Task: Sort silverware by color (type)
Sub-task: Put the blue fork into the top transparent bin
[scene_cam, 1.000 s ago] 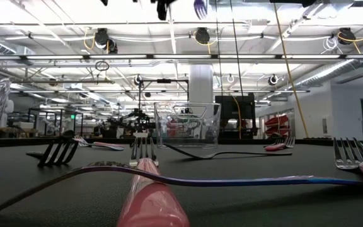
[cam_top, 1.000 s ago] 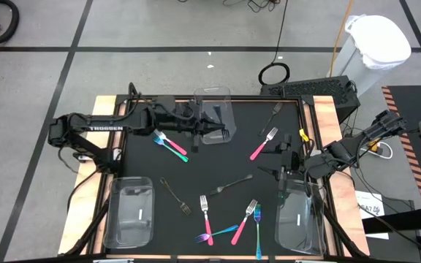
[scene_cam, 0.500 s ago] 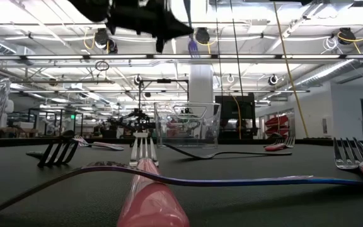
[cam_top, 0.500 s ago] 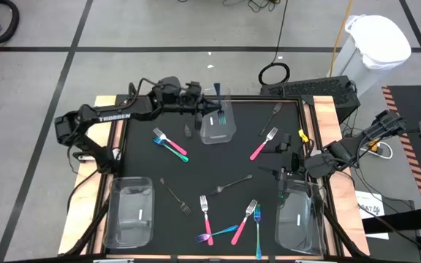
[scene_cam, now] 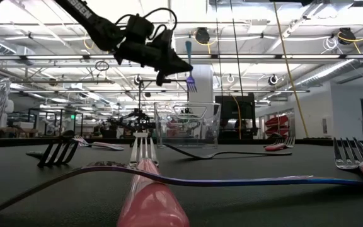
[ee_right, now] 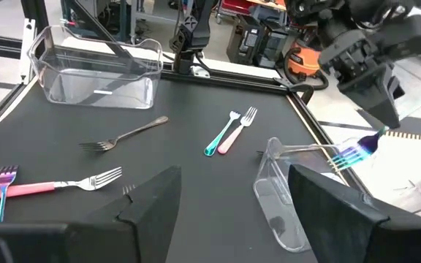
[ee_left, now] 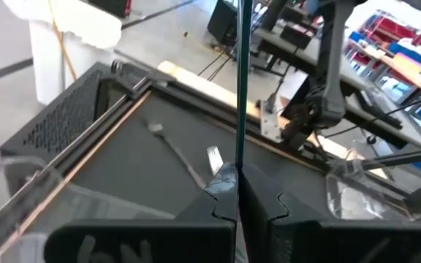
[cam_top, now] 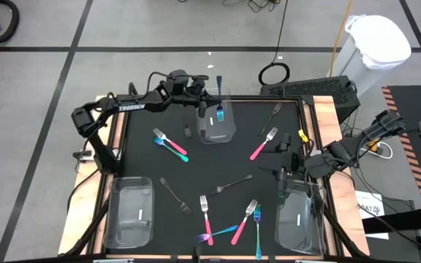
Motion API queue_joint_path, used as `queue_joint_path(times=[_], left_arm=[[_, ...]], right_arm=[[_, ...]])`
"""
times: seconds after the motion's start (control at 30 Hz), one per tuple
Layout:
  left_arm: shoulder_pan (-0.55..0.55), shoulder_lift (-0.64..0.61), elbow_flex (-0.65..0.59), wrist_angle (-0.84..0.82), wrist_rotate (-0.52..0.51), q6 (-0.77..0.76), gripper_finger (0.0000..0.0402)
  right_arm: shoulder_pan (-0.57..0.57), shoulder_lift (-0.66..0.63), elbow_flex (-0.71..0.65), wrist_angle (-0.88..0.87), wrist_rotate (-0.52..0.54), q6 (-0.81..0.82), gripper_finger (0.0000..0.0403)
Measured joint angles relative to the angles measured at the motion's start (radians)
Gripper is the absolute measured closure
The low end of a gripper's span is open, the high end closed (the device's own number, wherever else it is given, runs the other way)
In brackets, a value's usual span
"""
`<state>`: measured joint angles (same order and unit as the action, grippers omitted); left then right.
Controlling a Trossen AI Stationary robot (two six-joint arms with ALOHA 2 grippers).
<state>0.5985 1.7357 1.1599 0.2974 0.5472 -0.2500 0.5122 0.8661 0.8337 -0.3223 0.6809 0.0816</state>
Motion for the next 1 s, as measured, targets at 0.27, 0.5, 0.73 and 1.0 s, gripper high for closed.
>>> queue_joint_path(times=[0.27,0.5,0.73,1.0], left_arm=[[0.001,0.019,0.0,-0.13,-0.06,-0.027,0.04],[-0.011,0.019,0.0,-0.229,-0.154,0.025,0.04],[-0.027,0.019,-0.001,-0.261,-0.26,0.028,0.0385],[-0.043,0.019,-0.003,-0.263,-0.32,0.022,0.0383]], right_arm=[[0.0,0.007,0.0,-0.012,-0.001,0.038,0.0156],[0.0,0.036,0.0,-0.002,-0.001,0.001,0.0156],[0.0,0.045,0.0,0.041,-0.001,-0.064,0.0156],[0.0,0.045,0.0,0.071,-0.002,-0.104,0.0156]])
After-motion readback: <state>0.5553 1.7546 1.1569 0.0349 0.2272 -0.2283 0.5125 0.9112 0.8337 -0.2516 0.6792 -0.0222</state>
